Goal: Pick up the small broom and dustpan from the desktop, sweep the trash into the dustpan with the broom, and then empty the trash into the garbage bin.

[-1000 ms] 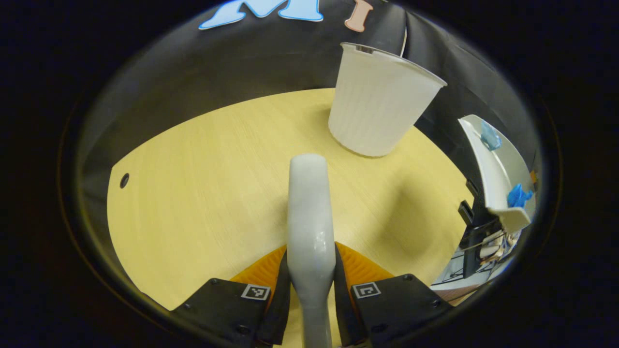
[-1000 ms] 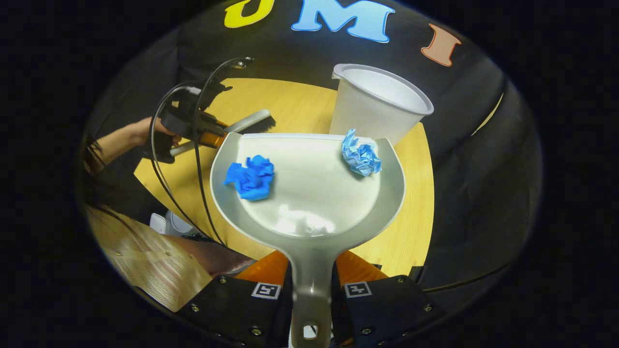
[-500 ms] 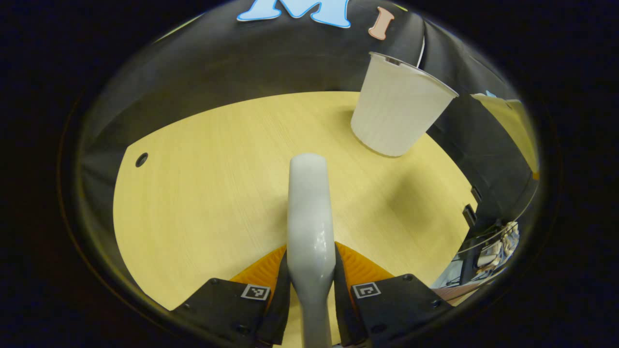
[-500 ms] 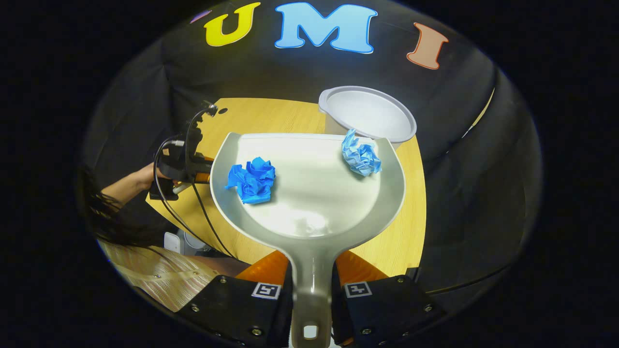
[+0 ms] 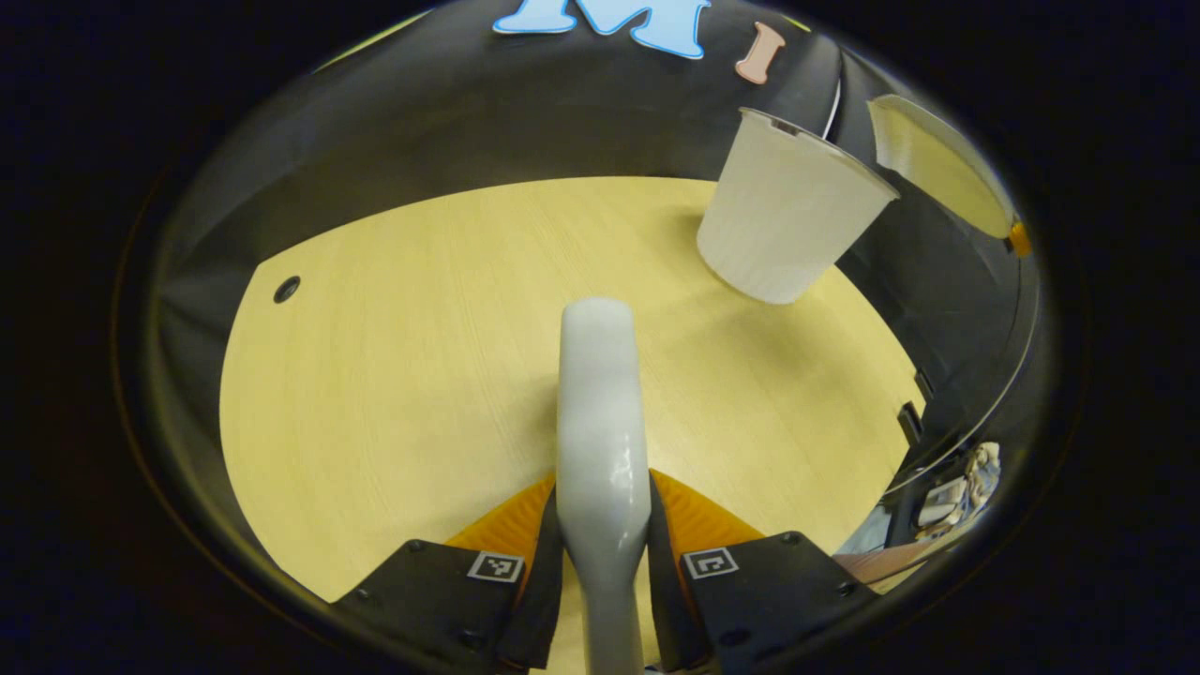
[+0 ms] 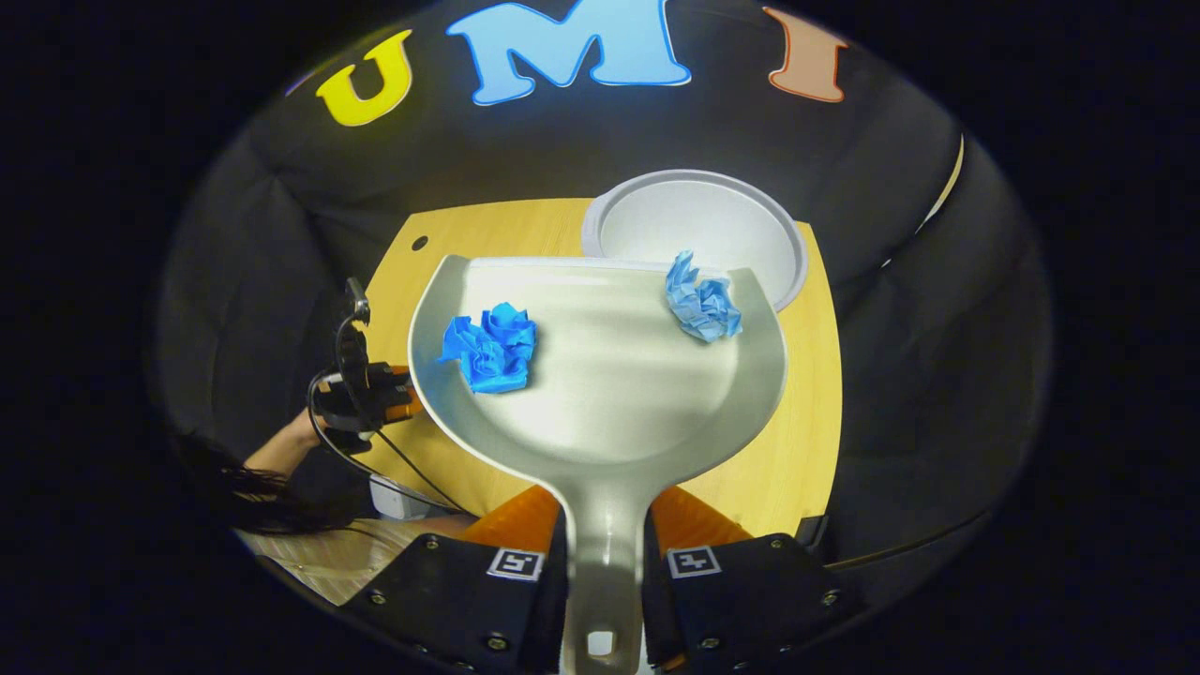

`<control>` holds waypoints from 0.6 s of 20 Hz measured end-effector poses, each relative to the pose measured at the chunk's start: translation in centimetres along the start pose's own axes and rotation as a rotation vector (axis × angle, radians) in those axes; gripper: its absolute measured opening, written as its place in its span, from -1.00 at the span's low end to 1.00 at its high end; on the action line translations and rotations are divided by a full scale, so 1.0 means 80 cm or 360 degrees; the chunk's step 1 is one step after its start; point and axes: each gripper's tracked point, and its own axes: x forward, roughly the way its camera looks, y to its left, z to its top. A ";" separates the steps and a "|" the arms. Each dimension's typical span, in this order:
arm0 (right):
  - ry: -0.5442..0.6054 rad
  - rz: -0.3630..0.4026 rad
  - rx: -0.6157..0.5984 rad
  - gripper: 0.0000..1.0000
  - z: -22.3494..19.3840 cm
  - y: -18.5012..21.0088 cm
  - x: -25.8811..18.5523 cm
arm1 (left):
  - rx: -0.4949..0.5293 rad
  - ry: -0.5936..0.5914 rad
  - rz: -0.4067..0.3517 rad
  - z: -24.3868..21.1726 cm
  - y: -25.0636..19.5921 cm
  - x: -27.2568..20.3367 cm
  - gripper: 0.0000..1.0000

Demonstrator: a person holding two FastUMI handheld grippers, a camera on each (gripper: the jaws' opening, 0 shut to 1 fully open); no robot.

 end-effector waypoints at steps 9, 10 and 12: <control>0.0098 0.0473 0.0568 -0.41 0.088 0.015 0.004 | -0.0059 0.0113 -0.0007 0.020 -0.008 0.012 -0.05; 0.0076 0.0533 0.0641 -0.34 0.099 0.017 0.002 | -0.0071 0.0123 -0.0011 0.021 -0.010 0.012 0.00; 0.0042 0.0681 0.0800 -0.40 0.119 0.026 0.000 | -0.0056 0.0121 -0.0016 0.027 -0.010 0.011 -0.05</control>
